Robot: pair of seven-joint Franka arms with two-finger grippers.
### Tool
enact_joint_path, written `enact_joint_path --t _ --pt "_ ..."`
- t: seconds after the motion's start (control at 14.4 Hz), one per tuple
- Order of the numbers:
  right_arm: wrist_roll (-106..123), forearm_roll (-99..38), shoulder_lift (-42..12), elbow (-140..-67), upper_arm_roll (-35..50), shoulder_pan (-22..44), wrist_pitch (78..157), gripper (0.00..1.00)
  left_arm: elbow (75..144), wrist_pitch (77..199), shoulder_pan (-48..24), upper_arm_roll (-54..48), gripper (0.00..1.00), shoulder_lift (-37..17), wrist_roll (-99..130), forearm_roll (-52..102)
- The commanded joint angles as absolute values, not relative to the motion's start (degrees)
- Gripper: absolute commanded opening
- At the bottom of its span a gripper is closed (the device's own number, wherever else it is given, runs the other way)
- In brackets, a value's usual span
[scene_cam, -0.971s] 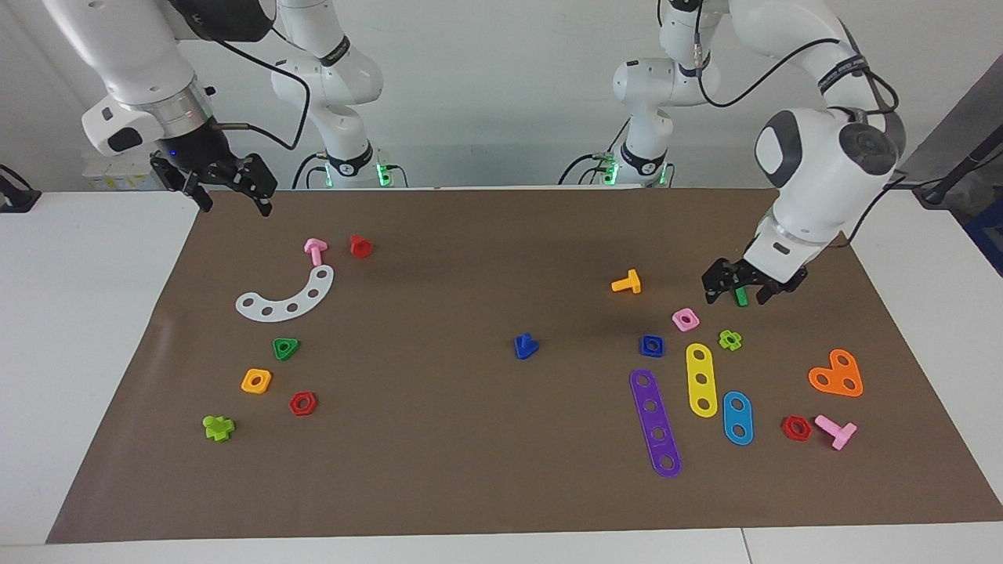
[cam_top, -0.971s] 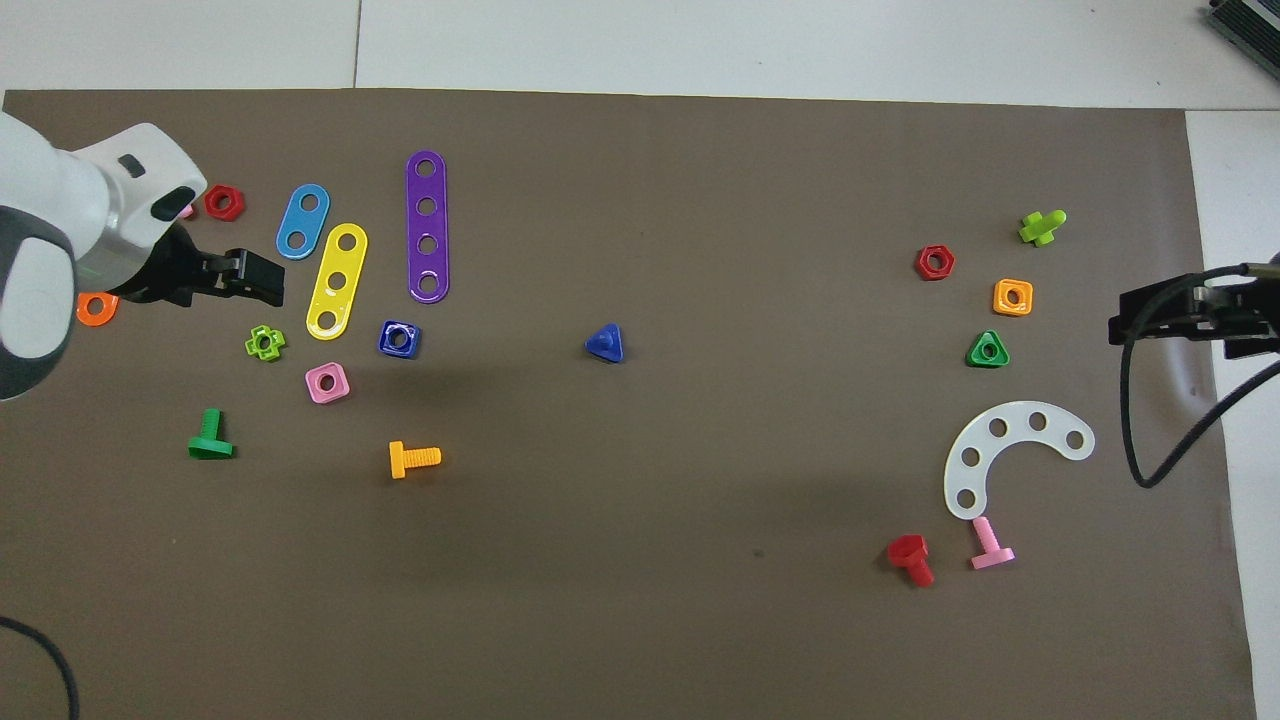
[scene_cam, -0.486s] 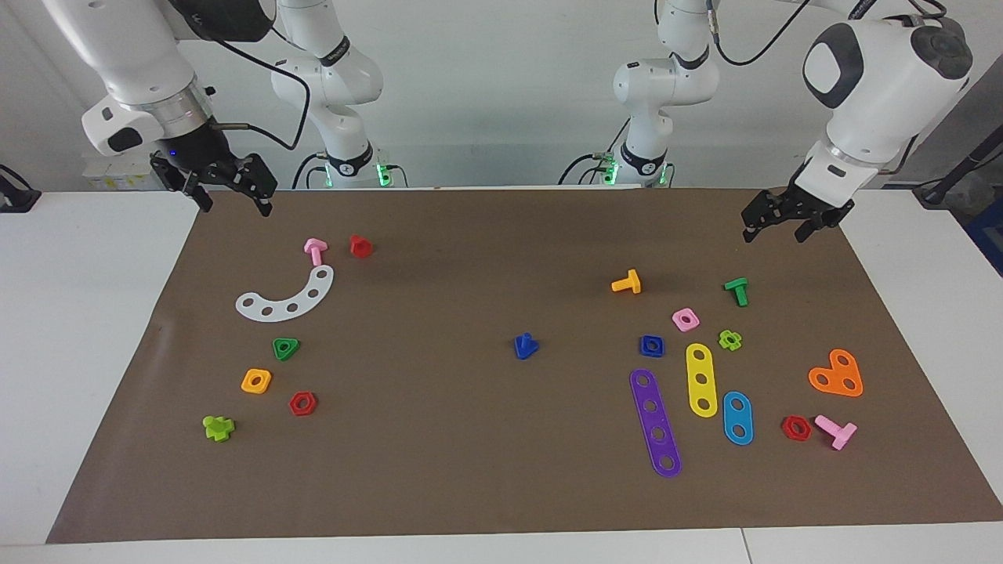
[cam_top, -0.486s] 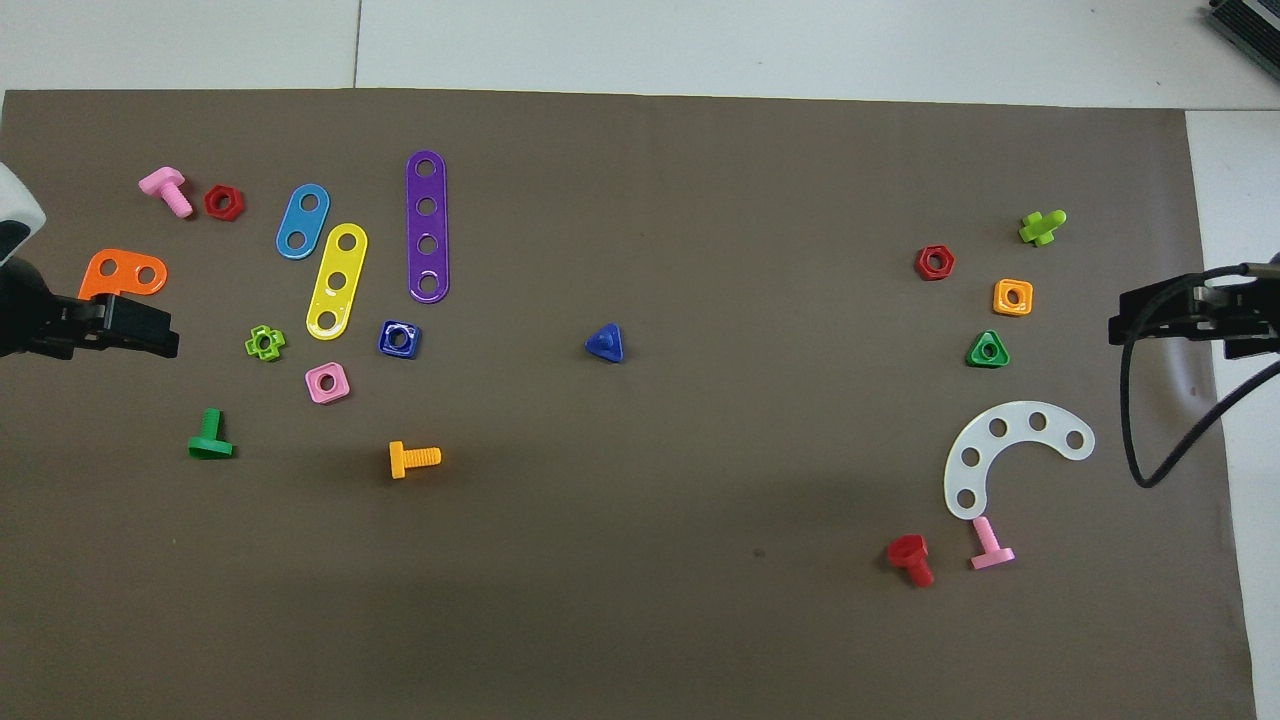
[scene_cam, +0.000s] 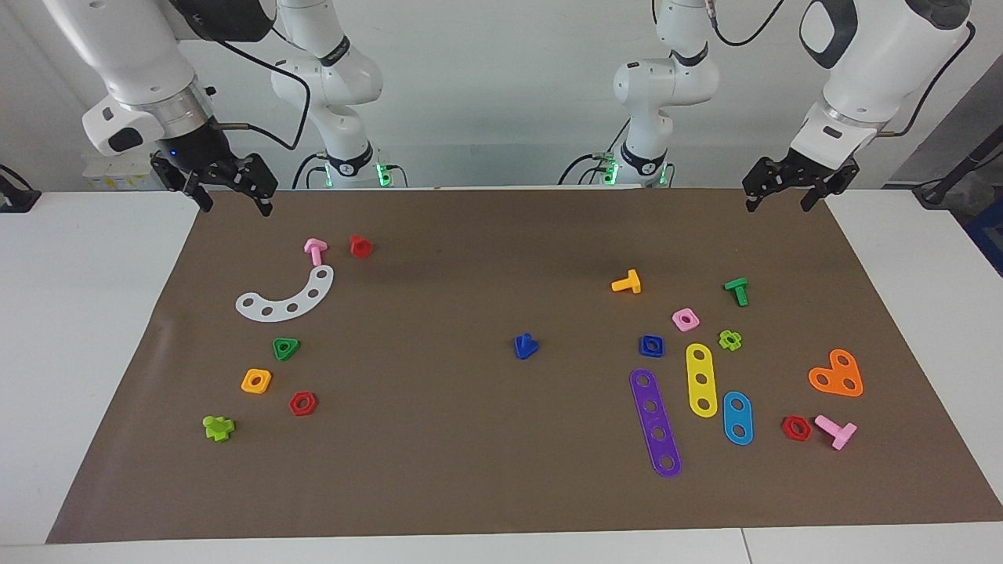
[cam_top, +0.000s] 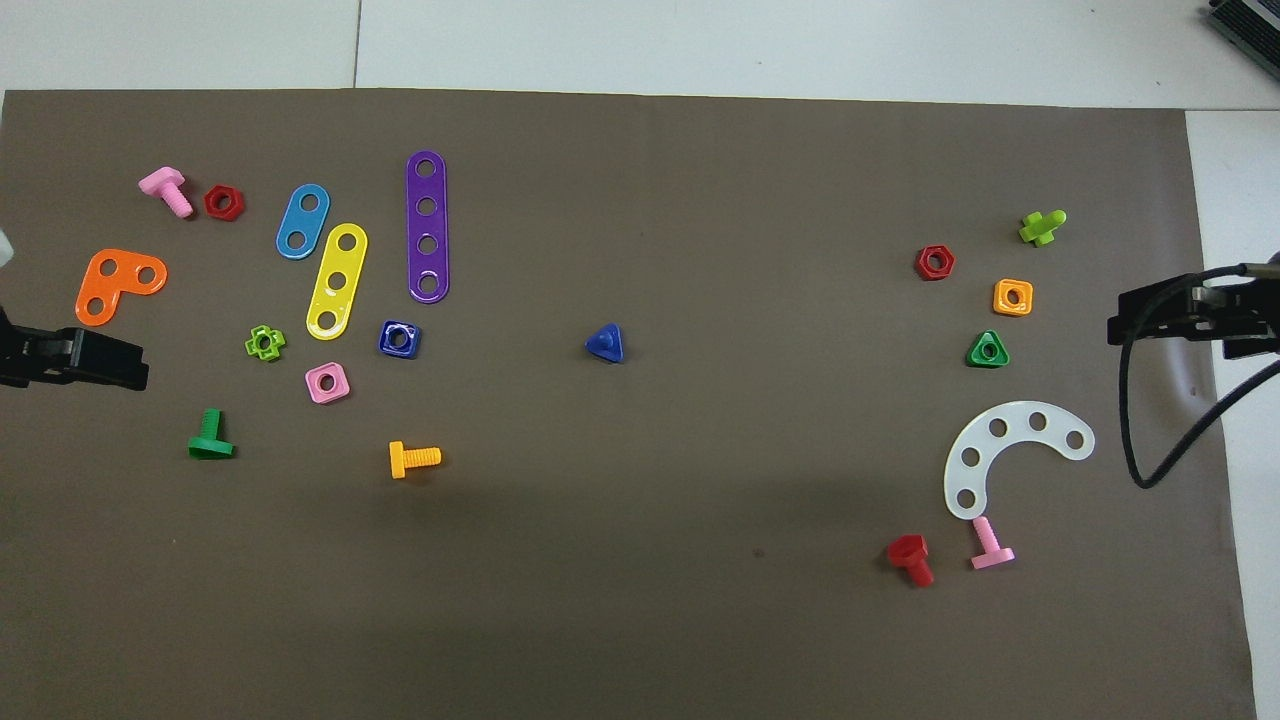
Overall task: Unscrew and place screws in storage area
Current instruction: 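Reach the right gripper to the blue bolt at the centre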
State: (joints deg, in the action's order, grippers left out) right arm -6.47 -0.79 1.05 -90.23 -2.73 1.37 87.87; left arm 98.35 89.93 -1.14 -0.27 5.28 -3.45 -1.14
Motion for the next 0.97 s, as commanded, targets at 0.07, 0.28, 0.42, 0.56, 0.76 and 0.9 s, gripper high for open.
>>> enact_joint_path --t 0.07,0.28,0.42,0.56,0.76,0.9 --pt "-9.73 -1.67 2.90 -94.83 -1.67 4.99 95.52 1.00 99.84 90.08 -1.67 -0.44 1.00 7.29 -3.34 -2.73" --pt "-16.86 -1.67 -0.68 -94.84 -1.58 10.00 100.26 1.00 100.10 92.97 -1.58 -0.44 1.00 7.29 -4.30 -2.64" --pt "-24.13 -1.67 -5.34 -93.70 -1.58 15.44 106.49 1.00 100.37 95.09 -1.14 -0.44 1.00 7.21 -4.22 -2.64" --pt "-33.61 -1.06 -11.82 -91.60 -1.58 22.46 113.25 1.00 100.28 95.10 -0.97 -0.35 1.00 7.12 -4.13 -2.64" --pt "-40.42 -0.44 -20.28 -90.26 -1.58 30.04 124.34 1.00 100.20 94.05 -1.14 -0.26 1.00 7.12 -3.61 -2.64" --pt "-41.39 1.13 -24.76 -90.18 -1.67 34.61 128.48 1.00 100.20 94.30 -0.79 -0.18 1.00 7.12 -3.60 -2.64"
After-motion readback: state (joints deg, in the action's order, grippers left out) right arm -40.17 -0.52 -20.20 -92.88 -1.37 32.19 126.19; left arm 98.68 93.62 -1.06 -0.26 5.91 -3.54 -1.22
